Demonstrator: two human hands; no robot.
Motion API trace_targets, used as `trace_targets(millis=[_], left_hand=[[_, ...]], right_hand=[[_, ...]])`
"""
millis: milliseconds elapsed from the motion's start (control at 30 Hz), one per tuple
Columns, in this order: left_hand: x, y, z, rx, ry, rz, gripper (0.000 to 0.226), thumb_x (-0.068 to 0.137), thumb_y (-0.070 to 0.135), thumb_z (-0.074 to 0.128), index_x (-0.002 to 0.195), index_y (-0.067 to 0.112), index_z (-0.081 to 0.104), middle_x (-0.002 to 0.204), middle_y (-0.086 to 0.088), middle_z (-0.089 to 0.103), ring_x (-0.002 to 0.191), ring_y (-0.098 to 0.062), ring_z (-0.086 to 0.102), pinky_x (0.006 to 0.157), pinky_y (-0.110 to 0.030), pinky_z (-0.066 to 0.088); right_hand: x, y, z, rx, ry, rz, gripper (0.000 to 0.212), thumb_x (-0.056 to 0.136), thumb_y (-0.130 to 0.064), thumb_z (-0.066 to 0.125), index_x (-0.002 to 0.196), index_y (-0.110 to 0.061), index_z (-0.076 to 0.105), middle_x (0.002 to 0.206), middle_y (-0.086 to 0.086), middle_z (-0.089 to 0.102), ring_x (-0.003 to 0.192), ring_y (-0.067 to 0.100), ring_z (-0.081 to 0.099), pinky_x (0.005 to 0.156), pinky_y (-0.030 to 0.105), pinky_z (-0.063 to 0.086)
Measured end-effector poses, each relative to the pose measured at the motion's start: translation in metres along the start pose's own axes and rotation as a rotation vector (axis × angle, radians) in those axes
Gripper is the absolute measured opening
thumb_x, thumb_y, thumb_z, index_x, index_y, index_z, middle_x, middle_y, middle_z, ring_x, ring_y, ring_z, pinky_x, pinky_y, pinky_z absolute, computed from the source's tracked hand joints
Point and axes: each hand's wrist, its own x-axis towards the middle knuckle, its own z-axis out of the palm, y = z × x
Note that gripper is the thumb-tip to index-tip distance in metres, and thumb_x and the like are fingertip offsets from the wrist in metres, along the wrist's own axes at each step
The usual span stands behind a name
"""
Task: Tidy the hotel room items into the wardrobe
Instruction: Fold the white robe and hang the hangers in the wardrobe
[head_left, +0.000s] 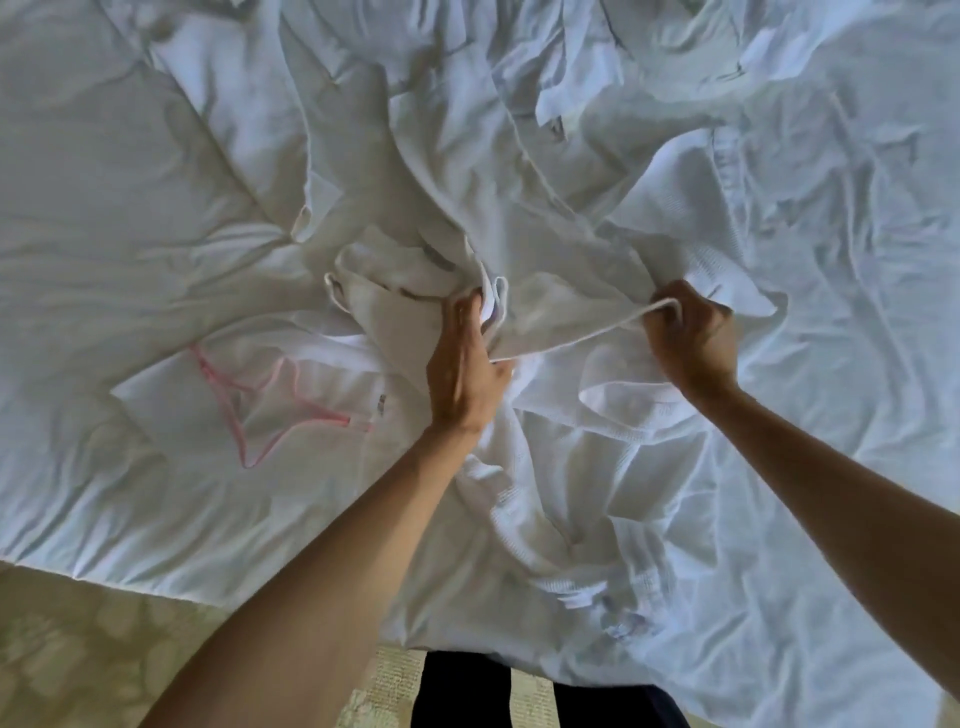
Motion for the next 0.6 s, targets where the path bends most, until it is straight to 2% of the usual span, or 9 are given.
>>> trace_targets(millis=[100,200,267,300,367,467,533,600], left_hand=[[-0.022,0.032,0.021,-0.032,-0.126,0.032,0.095,0.061,0.023,0.085,0.142,0.019,0.037,0.127,0.004,0.049,0.112,-0.017,0.057,0.073,-0.032,0.051],[-0.046,0.061,0.043,-0.025,-0.304,0.082,0.085,0.068,0.029,0.081,0.14,0.024,0.038,0.134,0.014,0.052,0.115,-0.013,0.061,0.082,-0.033,0.053],[-0.065,0.078,0.058,-0.019,-0.381,0.112,0.076,0.071,0.026,0.078,0.137,0.025,0.04,0.136,0.017,0.053,0.122,-0.004,0.057,0.089,-0.032,0.052],[-0.075,0.084,0.067,-0.011,-0.406,0.134,0.074,0.071,0.025,0.076,0.136,0.025,0.039,0.136,0.017,0.053,0.123,-0.004,0.057,0.089,-0.035,0.053],[-0.097,0.089,0.087,0.032,-0.452,0.182,0.076,0.07,0.028,0.079,0.133,0.025,0.037,0.136,0.012,0.053,0.12,-0.012,0.061,0.084,-0.04,0.056],[-0.124,0.086,0.112,0.138,-0.512,0.23,0.089,0.066,0.043,0.086,0.136,0.024,0.035,0.131,0.005,0.05,0.107,-0.019,0.064,0.072,-0.04,0.06],[-0.136,0.083,0.116,0.141,-0.531,0.221,0.095,0.064,0.05,0.088,0.14,0.022,0.037,0.129,0.003,0.051,0.102,-0.015,0.062,0.071,-0.035,0.058],[-0.142,0.076,0.109,0.054,-0.536,0.188,0.085,0.07,0.048,0.086,0.138,0.021,0.043,0.126,0.005,0.057,0.099,-0.007,0.058,0.074,-0.028,0.053]], right_hand=[[-0.032,0.048,-0.048,-0.029,0.011,-0.021,0.021,0.081,-0.022,0.051,0.077,-0.008,0.065,0.062,0.013,0.064,0.054,0.033,0.06,0.051,0.033,0.045],[-0.061,0.088,-0.086,-0.054,0.074,0.013,0.025,0.082,-0.024,0.049,0.073,-0.006,0.065,0.058,0.013,0.06,0.051,0.034,0.057,0.051,0.032,0.04],[-0.085,0.113,-0.103,-0.082,0.095,0.08,0.026,0.082,-0.025,0.048,0.072,-0.008,0.064,0.057,0.013,0.058,0.051,0.036,0.057,0.05,0.033,0.04],[-0.1,0.126,-0.109,-0.108,0.095,0.115,0.027,0.081,-0.026,0.047,0.071,-0.008,0.065,0.057,0.014,0.059,0.052,0.039,0.058,0.049,0.034,0.041],[-0.132,0.152,-0.115,-0.166,0.07,0.182,0.032,0.082,-0.032,0.046,0.072,-0.009,0.066,0.059,0.018,0.062,0.054,0.043,0.06,0.049,0.036,0.043],[-0.175,0.183,-0.117,-0.202,-0.008,0.316,0.043,0.081,-0.044,0.042,0.079,-0.01,0.067,0.066,0.023,0.066,0.062,0.047,0.063,0.054,0.038,0.045],[-0.192,0.199,-0.119,-0.189,-0.031,0.4,0.047,0.078,-0.045,0.037,0.083,-0.011,0.068,0.07,0.025,0.067,0.067,0.047,0.064,0.057,0.037,0.043],[-0.198,0.208,-0.125,-0.166,-0.052,0.405,0.049,0.077,-0.044,0.034,0.088,-0.011,0.069,0.072,0.025,0.067,0.068,0.046,0.064,0.058,0.035,0.041]])
